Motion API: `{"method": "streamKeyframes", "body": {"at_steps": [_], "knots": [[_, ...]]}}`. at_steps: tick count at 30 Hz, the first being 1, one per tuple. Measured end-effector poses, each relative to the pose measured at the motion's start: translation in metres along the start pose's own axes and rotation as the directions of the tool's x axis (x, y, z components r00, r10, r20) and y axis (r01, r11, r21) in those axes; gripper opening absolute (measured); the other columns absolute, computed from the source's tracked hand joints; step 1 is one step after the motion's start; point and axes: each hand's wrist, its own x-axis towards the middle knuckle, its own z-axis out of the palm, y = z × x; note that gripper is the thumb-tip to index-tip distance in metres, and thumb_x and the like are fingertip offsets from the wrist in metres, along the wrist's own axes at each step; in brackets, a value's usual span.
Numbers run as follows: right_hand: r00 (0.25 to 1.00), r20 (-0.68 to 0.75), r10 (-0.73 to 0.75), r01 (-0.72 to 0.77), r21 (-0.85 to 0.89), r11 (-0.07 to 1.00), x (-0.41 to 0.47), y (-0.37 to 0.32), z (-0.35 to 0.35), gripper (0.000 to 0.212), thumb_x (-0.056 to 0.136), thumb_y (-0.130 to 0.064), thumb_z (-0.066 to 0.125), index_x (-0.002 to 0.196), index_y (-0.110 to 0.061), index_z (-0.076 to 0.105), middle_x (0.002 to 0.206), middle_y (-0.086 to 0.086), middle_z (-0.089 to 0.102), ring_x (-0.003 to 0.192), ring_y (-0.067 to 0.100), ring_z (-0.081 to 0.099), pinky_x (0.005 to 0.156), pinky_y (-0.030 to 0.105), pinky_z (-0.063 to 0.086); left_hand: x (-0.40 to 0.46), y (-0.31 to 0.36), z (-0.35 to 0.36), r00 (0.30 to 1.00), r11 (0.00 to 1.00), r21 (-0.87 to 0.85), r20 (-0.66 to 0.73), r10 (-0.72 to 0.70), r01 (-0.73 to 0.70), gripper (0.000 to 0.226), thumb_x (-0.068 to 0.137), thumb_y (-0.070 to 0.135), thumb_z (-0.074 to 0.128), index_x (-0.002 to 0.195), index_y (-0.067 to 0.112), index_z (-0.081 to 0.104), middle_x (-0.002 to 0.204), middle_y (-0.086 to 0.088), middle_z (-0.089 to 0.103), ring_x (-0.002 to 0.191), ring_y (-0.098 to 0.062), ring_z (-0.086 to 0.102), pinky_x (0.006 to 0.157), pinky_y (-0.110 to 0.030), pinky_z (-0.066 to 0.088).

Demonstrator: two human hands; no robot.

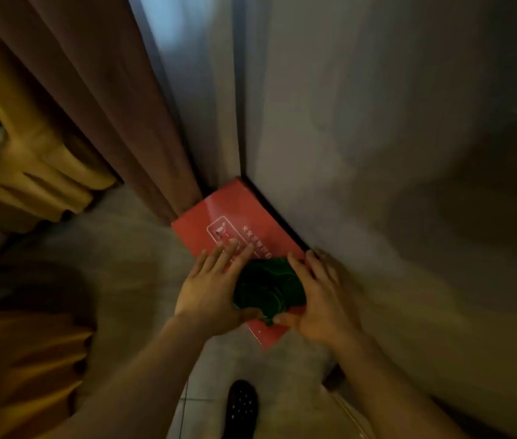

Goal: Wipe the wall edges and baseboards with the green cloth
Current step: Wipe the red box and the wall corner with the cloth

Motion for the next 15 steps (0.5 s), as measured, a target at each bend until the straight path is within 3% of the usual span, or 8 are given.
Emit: {"method": "streamKeyframes", "body": {"at_steps": [7,10,13,15], "knots": [[0.999,0.005,-0.035,0.035,-0.082,0.996,0.022,0.012,0.035,0.118,0.064,-0.061,0.077,0.151,-0.038,0.0,0.161,0.001,0.006,0.147,0.027,0.0,0.114,0.053,0.024,0.021,0.0,0.05,0.998,1.0,0.014,0.053,0.027,-0.028,0.121,0.077,0.066,0.07,0.153,0.036,-0.019,0.167,0.004,-0.013,0.151,-0.016,-0.017,0.12,-0.038,-0.013],[0.999,0.009,-0.04,0.041,-0.134,0.99,0.026,0.012,0.041,0.112,0.069,-0.05,0.079,0.151,-0.036,0.004,0.157,0.0,0.016,0.145,0.024,0.008,0.11,0.05,0.031,0.024,0.001,0.061,0.999,1.0,-0.01,0.04,0.013,-0.012,0.115,0.08,0.059,0.071,0.156,0.034,-0.012,0.168,0.003,-0.003,0.153,-0.019,-0.007,0.117,-0.035,-0.012],[0.999,-0.026,-0.036,0.03,-0.179,0.983,0.029,0.01,0.045,0.097,0.072,-0.04,0.079,0.15,-0.033,0.021,0.142,-0.002,0.037,0.132,0.022,0.027,0.1,0.04,0.041,0.025,0.003,0.065,1.0,1.0,-0.004,0.014,-0.01,0.01,0.099,0.084,0.049,0.071,0.157,0.03,0.007,0.162,0.002,0.022,0.148,-0.023,0.019,0.121,-0.039,0.016],[0.998,-0.051,-0.03,0.02,-0.175,0.984,0.029,0.006,0.047,0.078,0.076,-0.033,0.076,0.143,-0.032,0.036,0.13,-0.003,0.046,0.12,0.021,0.037,0.088,0.034,0.044,0.027,0.005,0.062,0.999,0.999,0.001,0.0,-0.033,0.033,0.08,0.088,0.04,0.068,0.152,0.03,0.022,0.153,0.003,0.036,0.138,-0.024,0.035,0.109,-0.041,0.038]]}}
